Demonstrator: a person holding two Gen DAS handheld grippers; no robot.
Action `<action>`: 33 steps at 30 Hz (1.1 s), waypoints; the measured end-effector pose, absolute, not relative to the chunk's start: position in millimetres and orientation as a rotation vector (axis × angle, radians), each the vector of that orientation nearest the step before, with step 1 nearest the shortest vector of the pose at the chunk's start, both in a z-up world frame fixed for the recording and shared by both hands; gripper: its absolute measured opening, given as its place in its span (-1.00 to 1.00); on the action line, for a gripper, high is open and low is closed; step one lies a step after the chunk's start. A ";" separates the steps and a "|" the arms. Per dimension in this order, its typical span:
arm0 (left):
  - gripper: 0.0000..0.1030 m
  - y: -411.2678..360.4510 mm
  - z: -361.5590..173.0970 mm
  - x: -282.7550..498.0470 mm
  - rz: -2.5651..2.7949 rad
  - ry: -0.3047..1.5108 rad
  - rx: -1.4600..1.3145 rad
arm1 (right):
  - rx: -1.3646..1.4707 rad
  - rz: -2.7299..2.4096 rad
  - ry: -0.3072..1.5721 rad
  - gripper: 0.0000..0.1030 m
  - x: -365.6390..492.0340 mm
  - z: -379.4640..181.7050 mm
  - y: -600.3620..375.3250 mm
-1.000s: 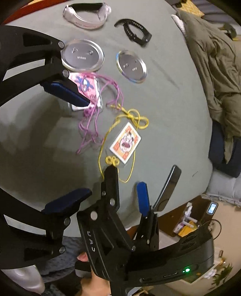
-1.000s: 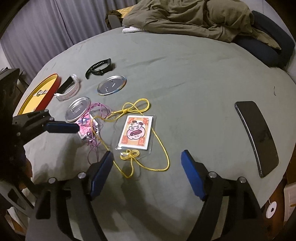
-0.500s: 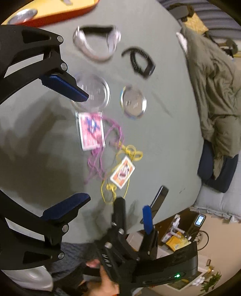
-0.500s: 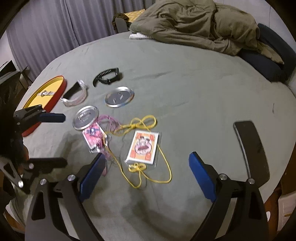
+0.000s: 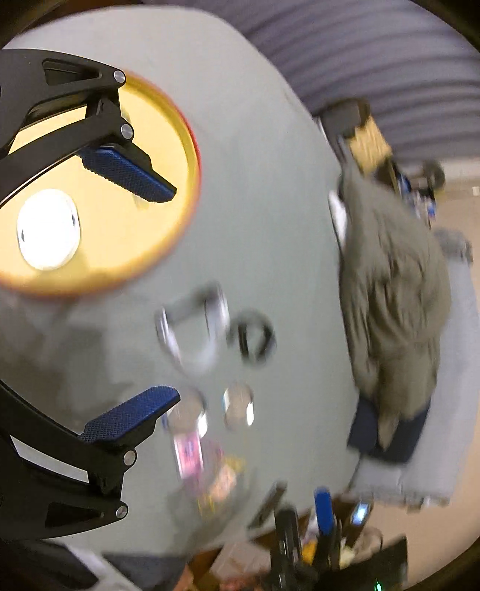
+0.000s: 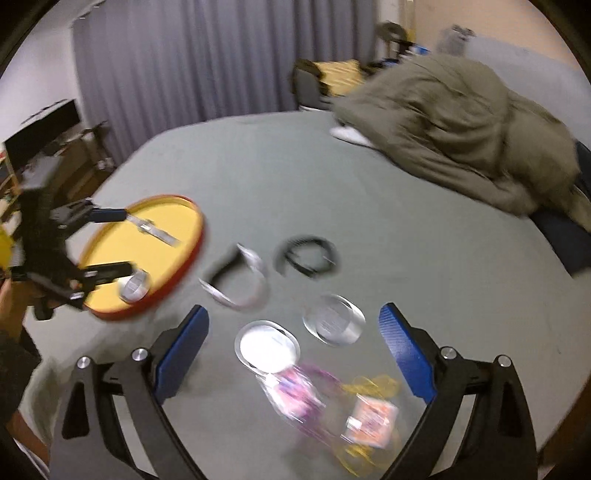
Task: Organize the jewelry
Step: 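Move both open tools back over the tray, then lower the left tool onto the silver mesh watch while the right tool lowers onto the round badge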
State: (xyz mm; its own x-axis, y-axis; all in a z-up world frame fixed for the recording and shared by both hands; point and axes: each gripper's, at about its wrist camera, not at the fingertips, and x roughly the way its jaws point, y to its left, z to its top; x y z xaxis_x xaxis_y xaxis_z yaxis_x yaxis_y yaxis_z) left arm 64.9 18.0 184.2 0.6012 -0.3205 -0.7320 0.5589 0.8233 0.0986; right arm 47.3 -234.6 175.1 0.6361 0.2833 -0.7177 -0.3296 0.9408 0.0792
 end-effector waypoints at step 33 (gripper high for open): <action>0.89 191.3 78.1 216.2 -0.083 1.154 -0.097 | -0.166 0.475 1.078 0.74 82.6 50.6 76.7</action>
State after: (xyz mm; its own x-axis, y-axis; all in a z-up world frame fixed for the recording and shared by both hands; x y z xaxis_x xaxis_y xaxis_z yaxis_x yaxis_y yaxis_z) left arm 216.2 191.3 78.1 0.4026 -0.1156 -0.9080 0.0161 0.9927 -0.1192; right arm 82.6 76.7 50.6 0.3838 0.2913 -0.8762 -0.4501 0.8876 0.0979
